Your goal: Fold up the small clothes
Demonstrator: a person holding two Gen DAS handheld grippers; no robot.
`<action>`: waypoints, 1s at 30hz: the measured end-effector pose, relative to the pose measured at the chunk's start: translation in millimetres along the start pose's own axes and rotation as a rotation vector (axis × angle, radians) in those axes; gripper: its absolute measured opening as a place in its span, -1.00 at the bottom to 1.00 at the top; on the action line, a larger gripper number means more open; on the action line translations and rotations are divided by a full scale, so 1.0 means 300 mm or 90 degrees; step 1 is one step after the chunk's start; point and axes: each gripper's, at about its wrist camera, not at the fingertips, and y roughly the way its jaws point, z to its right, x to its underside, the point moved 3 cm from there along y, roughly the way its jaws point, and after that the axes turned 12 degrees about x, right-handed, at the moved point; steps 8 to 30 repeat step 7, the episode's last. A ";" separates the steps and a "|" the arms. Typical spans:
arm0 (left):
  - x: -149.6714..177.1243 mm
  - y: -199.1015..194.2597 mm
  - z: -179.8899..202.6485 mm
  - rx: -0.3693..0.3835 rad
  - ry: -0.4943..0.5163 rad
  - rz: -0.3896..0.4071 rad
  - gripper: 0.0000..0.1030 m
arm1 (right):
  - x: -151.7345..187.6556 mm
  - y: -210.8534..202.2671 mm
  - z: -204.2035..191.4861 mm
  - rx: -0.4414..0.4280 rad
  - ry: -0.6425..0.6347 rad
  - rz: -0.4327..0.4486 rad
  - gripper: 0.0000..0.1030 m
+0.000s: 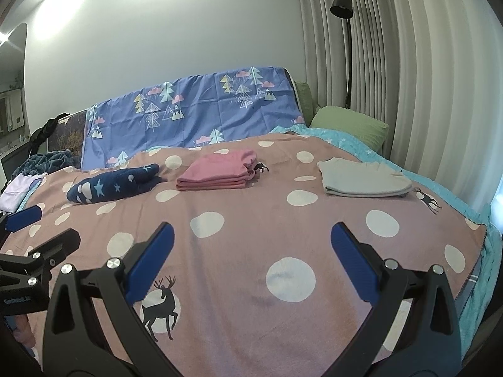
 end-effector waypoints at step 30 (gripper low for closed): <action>0.006 0.007 -0.002 0.004 -0.002 -0.010 0.97 | 0.007 -0.001 -0.008 -0.001 -0.006 -0.003 0.96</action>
